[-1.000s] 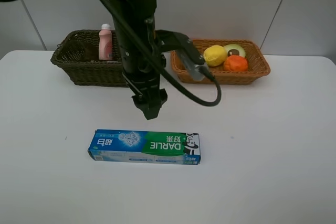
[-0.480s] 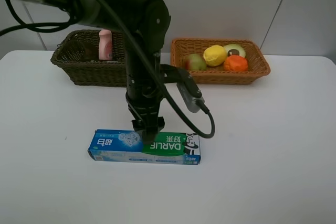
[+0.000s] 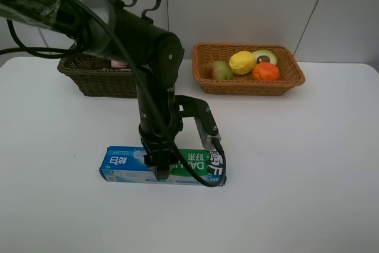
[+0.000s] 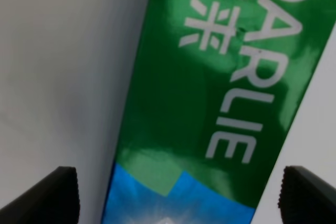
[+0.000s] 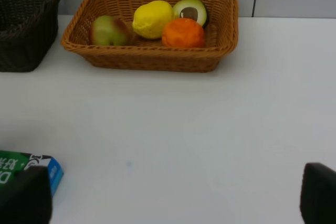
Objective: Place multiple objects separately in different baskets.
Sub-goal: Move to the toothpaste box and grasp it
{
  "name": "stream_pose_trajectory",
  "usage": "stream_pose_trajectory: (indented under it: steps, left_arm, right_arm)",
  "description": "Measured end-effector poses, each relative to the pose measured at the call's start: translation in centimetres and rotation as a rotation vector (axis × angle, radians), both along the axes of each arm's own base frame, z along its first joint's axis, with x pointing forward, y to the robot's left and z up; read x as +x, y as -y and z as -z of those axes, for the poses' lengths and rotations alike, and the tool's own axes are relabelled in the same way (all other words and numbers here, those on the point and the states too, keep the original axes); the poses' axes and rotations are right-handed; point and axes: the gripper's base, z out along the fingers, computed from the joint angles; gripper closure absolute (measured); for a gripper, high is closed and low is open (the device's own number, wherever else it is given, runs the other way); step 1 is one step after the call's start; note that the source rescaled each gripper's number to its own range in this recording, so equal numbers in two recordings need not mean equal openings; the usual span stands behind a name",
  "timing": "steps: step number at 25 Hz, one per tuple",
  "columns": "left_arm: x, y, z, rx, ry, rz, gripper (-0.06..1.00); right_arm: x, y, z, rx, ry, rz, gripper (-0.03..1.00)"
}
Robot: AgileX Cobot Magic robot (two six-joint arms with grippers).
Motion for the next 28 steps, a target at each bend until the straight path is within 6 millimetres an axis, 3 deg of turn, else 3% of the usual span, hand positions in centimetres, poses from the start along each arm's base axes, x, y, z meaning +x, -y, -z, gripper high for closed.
stream_pose_trajectory:
  steps: [28]
  left_arm:
    - [-0.35, -0.03, 0.67, -0.001, 0.035, 0.041, -0.06]
  right_arm:
    - [0.00, -0.01, 0.00, 0.001, 0.000, -0.001, -0.03]
